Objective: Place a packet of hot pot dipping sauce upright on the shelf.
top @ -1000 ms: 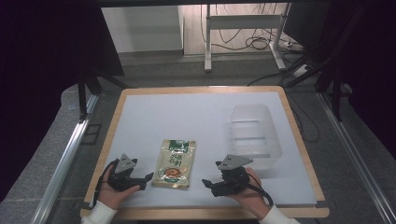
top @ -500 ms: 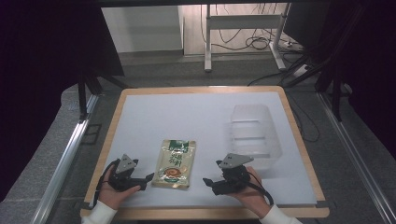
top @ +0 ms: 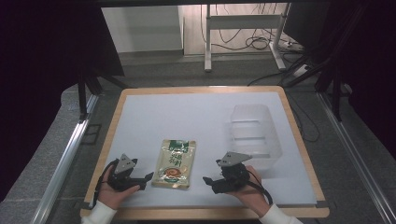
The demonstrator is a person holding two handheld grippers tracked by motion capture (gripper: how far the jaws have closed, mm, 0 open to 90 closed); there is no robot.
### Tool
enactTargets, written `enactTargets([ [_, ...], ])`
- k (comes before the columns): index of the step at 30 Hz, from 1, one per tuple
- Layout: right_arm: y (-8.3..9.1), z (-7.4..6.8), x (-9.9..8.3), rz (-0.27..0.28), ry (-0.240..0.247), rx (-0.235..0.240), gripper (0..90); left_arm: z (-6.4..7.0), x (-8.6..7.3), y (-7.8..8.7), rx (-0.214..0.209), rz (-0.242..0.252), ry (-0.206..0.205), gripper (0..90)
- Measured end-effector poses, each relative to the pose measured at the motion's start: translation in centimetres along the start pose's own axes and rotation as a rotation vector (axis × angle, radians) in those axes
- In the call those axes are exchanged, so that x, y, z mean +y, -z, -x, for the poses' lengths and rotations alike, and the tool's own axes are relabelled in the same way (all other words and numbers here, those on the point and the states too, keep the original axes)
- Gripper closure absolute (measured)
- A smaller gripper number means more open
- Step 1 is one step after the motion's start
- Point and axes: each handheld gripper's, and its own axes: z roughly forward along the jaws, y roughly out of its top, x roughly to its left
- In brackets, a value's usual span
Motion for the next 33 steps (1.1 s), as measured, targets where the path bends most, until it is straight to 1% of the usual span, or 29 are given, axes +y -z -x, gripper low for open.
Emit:
enactTargets([
  [2,0.3,0.1,0.3,0.001,-0.001,0.006,24.0,0.0,0.0,0.0,0.000,0.001,0.001,16.5],
  [4,0.6,0.2,0.6,0.009,0.003,0.001,24.6,0.0,0.0,0.0,0.001,0.002,0.001,16.5],
  [10,1.2,0.4,1.6,0.024,0.015,0.006,24.6,0.1,0.0,0.2,0.004,0.012,-0.001,16.5],
  [12,1.5,0.4,2.2,0.032,0.019,0.008,23.5,0.1,0.0,0.3,0.006,0.018,0.003,16.5],
  [13,1.6,0.5,2.5,0.039,0.012,0.011,23.3,0.0,0.0,0.4,0.007,0.020,0.004,16.5],
  [15,1.7,0.6,3.0,0.040,0.014,0.007,22.9,0.1,-0.1,0.4,0.006,0.026,0.011,16.5],
  [21,1.8,1.3,4.8,0.058,0.025,-0.001,21.1,0.2,-0.2,0.3,0.002,0.014,0.006,16.6],
  [24,1.5,1.7,5.5,0.053,0.022,0.010,20.1,0.1,-0.2,0.4,0.001,0.017,0.009,16.7],
  [26,1.1,1.7,6.0,0.029,0.033,0.028,19.8,0.1,-0.2,0.5,0.002,0.018,0.012,16.7],
  [29,0.4,1.9,6.6,0.003,0.046,0.032,19.4,0.1,-0.2,0.6,0.001,0.020,0.010,16.7],
  [33,-0.2,2.4,7.4,-0.007,0.045,0.031,19.2,0.1,-0.2,0.6,0.001,0.022,0.009,16.7],
])
